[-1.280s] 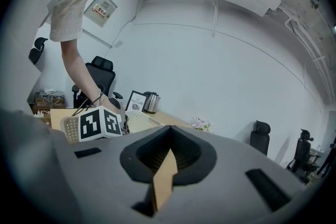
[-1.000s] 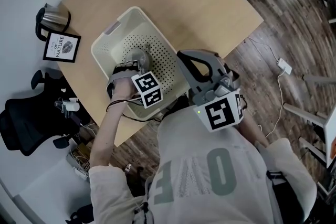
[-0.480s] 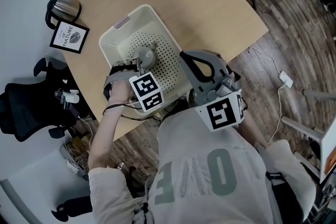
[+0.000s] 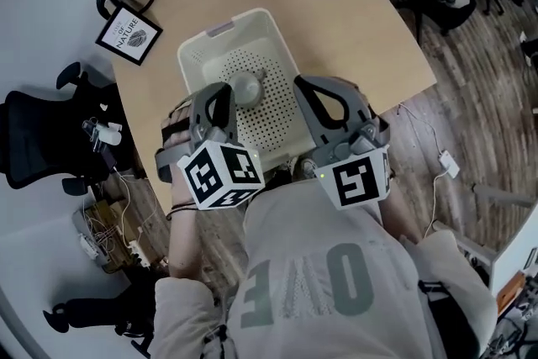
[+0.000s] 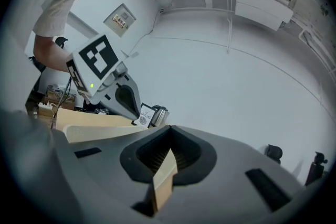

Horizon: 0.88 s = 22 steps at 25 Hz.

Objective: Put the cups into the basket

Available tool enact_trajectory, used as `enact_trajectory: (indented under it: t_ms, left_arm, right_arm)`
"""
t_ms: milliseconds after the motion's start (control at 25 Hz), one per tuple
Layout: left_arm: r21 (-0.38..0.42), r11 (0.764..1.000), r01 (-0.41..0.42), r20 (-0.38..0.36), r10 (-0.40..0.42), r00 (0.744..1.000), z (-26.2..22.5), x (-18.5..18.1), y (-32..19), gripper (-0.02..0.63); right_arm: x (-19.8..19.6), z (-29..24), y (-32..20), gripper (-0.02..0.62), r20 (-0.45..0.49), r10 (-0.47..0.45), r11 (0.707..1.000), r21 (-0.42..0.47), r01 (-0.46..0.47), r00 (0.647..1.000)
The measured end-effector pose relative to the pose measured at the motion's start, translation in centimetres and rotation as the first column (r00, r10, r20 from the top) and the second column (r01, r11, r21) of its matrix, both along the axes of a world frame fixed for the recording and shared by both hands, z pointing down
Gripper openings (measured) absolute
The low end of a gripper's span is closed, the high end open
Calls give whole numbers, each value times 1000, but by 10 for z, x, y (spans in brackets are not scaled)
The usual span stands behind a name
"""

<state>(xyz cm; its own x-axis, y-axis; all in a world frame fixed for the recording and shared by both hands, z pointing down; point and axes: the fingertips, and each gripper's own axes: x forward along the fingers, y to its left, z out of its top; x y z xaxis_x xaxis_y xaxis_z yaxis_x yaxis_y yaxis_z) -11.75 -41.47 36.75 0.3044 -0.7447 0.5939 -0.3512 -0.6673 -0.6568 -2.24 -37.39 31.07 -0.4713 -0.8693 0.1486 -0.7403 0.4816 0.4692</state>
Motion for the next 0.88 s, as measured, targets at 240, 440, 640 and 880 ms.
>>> enact_trajectory:
  t_ms: [240, 440, 640, 880]
  left_arm:
    - [257, 924, 283, -519, -115, 847, -74, -14, 10, 9]
    - [187, 910, 371, -701, -142, 699, -83, -21, 28, 9]
    - [207, 886, 415, -708, -157, 689, -75, -30, 32, 9]
    - [225, 872, 434, -706, -161, 690, -73, -34, 36, 9]
  right_arm:
    - [-21, -11, -8, -2, 9, -47, 999, 28, 47, 999]
    - [-43, -13, -6, -2, 6, -120, 992, 28, 120, 993]
    - [-65, 2, 0, -2, -40, -174, 985, -7, 174, 984]
    - [-78, 5, 1, -2, -49, -214, 977, -6, 214, 976]
